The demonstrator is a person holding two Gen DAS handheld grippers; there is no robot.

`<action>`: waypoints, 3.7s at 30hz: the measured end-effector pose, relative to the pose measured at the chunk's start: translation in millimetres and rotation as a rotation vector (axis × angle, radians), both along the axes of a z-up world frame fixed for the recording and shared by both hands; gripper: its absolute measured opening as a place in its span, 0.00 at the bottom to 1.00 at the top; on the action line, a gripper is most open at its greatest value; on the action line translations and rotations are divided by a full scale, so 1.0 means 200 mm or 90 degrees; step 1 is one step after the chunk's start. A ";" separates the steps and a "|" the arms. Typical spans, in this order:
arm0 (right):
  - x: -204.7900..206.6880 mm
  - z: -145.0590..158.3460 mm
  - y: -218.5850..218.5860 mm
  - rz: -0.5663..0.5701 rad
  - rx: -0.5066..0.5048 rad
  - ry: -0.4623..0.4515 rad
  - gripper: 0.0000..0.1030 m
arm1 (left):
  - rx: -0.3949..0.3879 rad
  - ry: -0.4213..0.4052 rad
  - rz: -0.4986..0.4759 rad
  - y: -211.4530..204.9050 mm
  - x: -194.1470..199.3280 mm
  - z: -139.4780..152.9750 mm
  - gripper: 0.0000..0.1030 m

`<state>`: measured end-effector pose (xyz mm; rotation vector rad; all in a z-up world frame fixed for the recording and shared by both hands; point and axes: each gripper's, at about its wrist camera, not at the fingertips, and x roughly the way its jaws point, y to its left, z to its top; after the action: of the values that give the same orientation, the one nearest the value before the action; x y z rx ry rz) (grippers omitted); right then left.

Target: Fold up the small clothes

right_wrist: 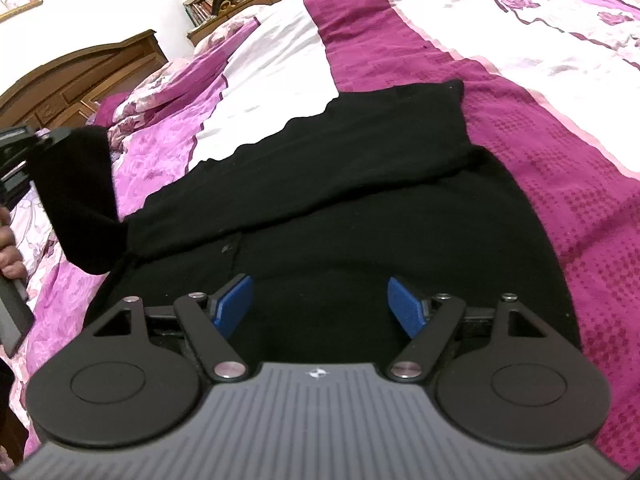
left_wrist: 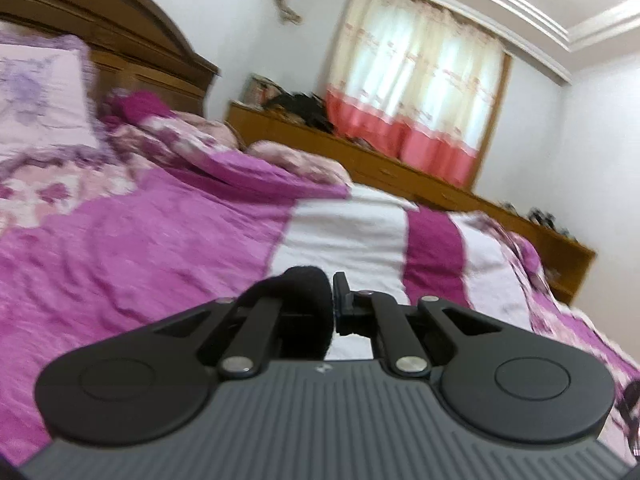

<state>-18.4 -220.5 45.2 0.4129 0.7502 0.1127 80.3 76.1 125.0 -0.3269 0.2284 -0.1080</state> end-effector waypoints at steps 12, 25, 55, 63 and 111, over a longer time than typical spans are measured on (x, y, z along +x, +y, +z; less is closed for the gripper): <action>-0.02 -0.04 -0.08 -0.027 0.020 0.010 0.79 | 0.036 0.135 -0.100 -0.30 0.16 -0.35 0.08; -0.01 -0.07 -0.12 -0.035 0.038 0.009 0.79 | -0.003 0.274 -0.144 -0.33 0.19 -0.53 0.31; 0.21 0.12 0.16 0.081 0.045 -0.010 0.79 | 0.120 0.320 -0.045 0.13 -0.18 -0.34 0.45; 0.56 0.13 0.39 0.156 0.055 0.023 0.79 | 0.128 0.312 -0.014 0.20 -0.13 -0.39 0.45; 0.90 0.03 0.49 0.131 -0.134 0.008 0.35 | 0.153 0.307 0.045 0.26 0.05 -0.55 0.48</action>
<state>161.5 -122.4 52.0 0.1353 0.8065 0.2220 89.5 128.5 14.6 -0.1162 0.7010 0.0714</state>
